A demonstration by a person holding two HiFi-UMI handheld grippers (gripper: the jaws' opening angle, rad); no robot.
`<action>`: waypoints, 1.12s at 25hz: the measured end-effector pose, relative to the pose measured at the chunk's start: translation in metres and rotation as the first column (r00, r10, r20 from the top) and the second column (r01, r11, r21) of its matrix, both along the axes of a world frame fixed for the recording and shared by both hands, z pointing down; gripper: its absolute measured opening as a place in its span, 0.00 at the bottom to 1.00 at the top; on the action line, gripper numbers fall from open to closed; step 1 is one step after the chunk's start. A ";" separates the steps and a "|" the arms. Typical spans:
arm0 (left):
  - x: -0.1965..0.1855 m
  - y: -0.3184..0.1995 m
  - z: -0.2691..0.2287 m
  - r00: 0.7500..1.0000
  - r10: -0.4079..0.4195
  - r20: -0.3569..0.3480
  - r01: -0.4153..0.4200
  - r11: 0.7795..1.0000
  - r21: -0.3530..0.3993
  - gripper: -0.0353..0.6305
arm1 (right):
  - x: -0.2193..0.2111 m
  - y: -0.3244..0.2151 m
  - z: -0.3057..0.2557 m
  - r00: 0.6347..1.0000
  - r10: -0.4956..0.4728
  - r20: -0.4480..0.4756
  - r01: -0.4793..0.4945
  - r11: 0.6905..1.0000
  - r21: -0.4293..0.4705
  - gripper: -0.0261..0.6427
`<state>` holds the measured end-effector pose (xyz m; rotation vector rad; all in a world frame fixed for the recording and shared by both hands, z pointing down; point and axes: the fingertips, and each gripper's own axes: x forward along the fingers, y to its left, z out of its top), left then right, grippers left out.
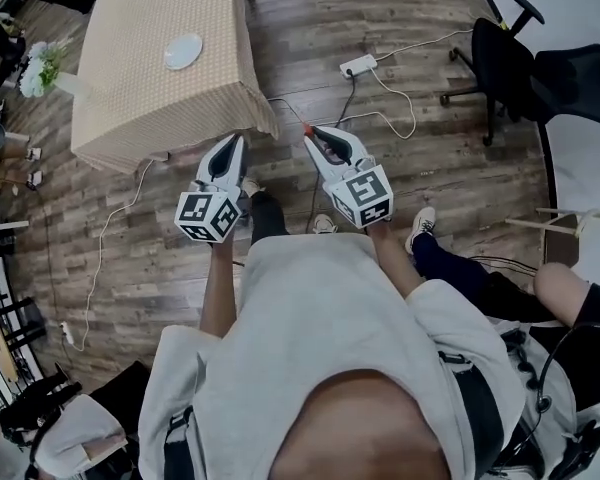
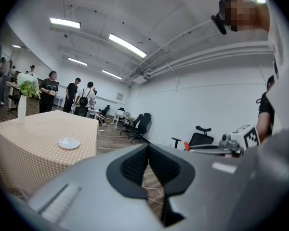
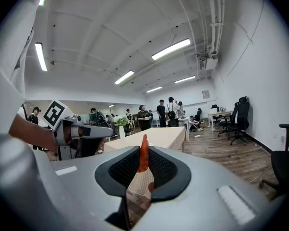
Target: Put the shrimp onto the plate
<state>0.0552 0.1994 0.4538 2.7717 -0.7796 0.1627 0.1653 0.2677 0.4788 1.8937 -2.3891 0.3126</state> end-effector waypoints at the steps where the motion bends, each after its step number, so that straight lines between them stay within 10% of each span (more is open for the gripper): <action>1: 0.003 -0.004 0.003 1.000 0.010 -0.002 -0.010 1.000 -0.003 0.07 | 0.001 -0.003 0.003 1.000 0.007 -0.001 -0.007 1.000 -0.004 0.13; 28: -0.042 -0.276 0.048 0.998 0.043 -0.041 -0.048 0.990 -0.133 0.07 | -0.034 -0.265 0.035 0.997 0.050 -0.050 -0.057 0.988 -0.147 0.13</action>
